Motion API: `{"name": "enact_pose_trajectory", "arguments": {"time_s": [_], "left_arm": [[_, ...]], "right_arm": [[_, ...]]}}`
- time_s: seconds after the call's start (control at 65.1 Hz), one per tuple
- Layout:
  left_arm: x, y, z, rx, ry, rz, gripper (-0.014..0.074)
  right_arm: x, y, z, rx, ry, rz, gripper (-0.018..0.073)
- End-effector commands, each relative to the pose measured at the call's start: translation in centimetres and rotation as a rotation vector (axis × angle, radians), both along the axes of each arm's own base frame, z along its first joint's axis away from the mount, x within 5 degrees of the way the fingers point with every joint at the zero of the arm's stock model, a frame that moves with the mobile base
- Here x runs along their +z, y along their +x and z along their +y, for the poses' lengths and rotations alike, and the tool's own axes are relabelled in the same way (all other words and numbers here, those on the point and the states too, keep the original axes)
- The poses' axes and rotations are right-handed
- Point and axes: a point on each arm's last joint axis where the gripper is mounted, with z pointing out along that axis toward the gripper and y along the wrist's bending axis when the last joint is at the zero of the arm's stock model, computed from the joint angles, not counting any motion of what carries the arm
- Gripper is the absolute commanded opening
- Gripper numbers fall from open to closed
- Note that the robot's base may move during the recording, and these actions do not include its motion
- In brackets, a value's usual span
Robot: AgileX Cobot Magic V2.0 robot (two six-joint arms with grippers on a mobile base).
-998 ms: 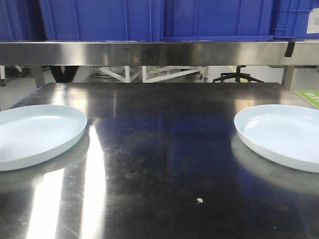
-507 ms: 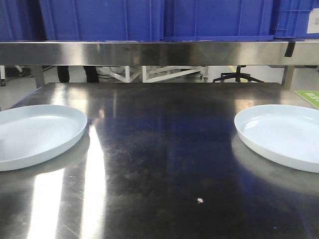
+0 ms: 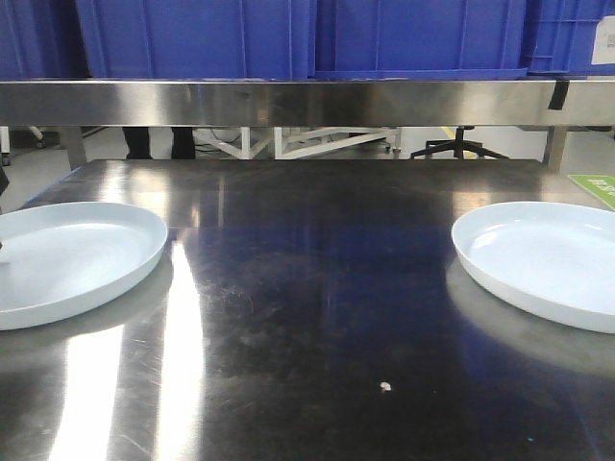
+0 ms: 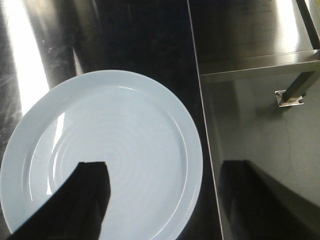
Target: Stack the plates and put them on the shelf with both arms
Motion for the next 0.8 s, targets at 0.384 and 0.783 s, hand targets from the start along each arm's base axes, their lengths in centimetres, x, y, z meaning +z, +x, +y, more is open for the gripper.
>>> {"name": "enact_pose_trajectory", "arguments": {"time_s": [0.384, 0.783], "left_arm": [[1.7, 0.8, 0.4, 0.018, -0.019, -0.099, 0.0559], [1.8, 1.0, 1.8, 0.076, -0.036, -0.114, 0.0559]], "right_arm": [[2.0, 0.6, 0.0, 0.016, -0.019, -0.12, 0.0569], [2.0, 0.6, 0.0, 0.016, -0.019, -0.12, 0.0569]]}}
